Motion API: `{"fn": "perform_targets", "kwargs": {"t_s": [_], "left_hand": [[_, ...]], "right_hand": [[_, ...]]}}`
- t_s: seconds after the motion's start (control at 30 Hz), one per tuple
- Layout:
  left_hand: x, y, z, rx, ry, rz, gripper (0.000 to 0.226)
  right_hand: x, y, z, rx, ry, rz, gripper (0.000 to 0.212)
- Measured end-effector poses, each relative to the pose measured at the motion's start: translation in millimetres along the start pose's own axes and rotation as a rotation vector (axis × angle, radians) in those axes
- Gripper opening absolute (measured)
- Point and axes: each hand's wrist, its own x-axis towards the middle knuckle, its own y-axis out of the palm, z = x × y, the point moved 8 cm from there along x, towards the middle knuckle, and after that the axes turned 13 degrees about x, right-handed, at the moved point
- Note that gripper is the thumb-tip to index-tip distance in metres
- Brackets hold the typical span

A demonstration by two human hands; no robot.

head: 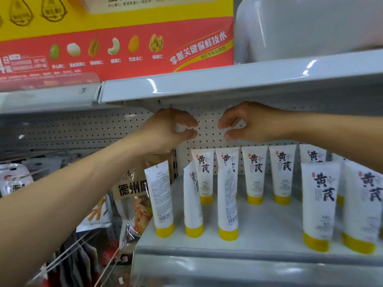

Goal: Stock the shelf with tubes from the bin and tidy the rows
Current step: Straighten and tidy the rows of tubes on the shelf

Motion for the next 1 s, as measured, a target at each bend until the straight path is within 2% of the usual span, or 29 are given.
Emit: {"fn": "perform_targets", "kwargs": {"t_s": [0.17,0.3,0.43,0.6,0.67,0.8,0.9,1.0], "left_hand": [[-54.0,-35.6,-21.6,-0.04,0.0,-0.226,0.029],[-111.4,-22.1,-39.3,-0.19,-0.005,-0.384,0.052],[-147.0,34.5,-36.6,-0.377,-0.183,-0.331,0.076],[-152.6,98.8,-34.7,-0.467,-0.4,-0.17,0.088],[-149.2,115.1,-34.8,-0.522,-0.449,-0.138,0.088],[-147.5,127.3,-34.6,-0.463,-0.515,-0.178,0.063],[-145.1,126.7,-34.7,-0.471,-0.537,-0.203,0.054],[-143.0,130.0,-35.5,-0.479,-0.525,-0.147,0.045]], "right_hand": [[-46.2,-13.9,36.6,0.068,-0.1,-0.241,0.032],[-92.9,14.5,41.8,0.245,-0.091,-0.436,0.052],[-118.6,77.4,2.3,0.469,0.147,-0.46,0.08],[-112.8,139.8,-30.0,0.535,0.365,-0.369,0.109],[-107.8,147.9,-35.1,0.5,0.385,-0.376,0.103],[-105.7,147.5,-34.6,0.49,0.36,-0.367,0.063],[-113.5,140.7,-38.5,0.525,0.328,-0.37,0.05],[-120.3,136.3,-43.2,0.579,0.308,-0.326,0.038]]}}
